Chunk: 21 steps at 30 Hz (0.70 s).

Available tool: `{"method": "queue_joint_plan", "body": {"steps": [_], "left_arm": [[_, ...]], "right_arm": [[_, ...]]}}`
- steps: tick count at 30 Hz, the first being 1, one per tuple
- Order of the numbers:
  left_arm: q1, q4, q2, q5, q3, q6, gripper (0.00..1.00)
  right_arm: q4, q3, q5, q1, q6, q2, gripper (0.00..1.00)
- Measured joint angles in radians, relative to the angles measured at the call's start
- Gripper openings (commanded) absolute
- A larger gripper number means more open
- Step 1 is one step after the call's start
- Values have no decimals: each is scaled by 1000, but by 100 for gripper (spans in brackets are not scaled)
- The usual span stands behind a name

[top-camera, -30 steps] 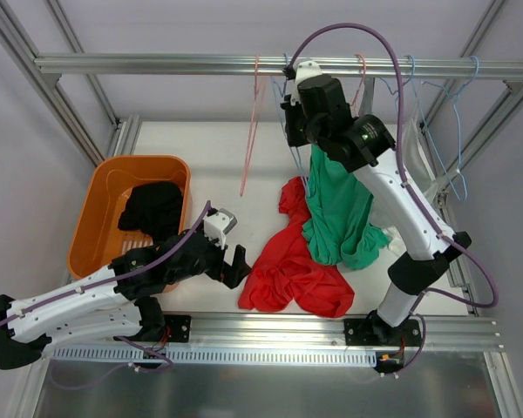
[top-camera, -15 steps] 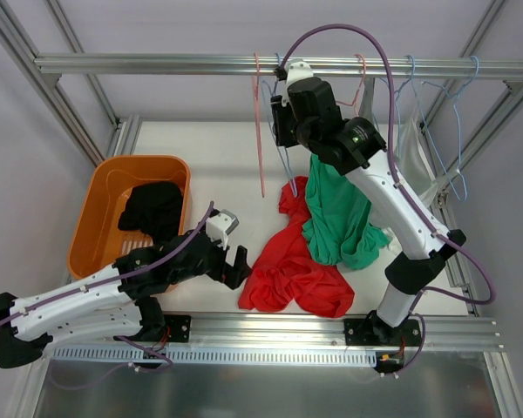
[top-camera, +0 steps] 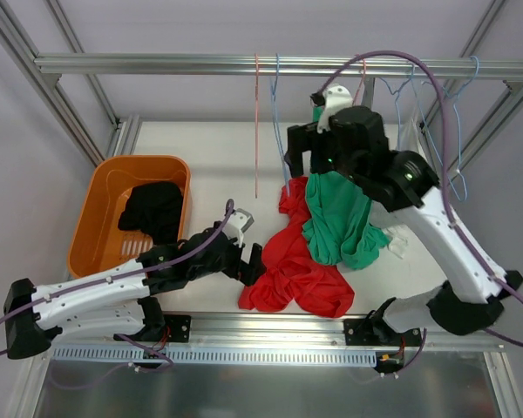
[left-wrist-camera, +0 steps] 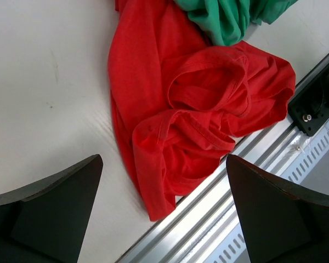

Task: Remove the tank top from the hanger

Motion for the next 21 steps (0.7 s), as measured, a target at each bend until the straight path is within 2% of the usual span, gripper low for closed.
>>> {"method": "queue_joint_plan", "body": {"steps": [6, 11, 17, 21], "left_arm": [[0, 202, 152, 23, -49, 2, 99], [-6, 382, 336, 17, -52, 21, 99], [-6, 549, 583, -18, -6, 56, 99], [-7, 607, 726, -35, 64, 64, 99]], "right_arm": [[25, -191, -107, 2, -9, -307, 99], [37, -351, -279, 2, -13, -549, 99], [45, -470, -425, 3, -12, -721, 99], [36, -512, -464, 3, -11, -801, 100]]}}
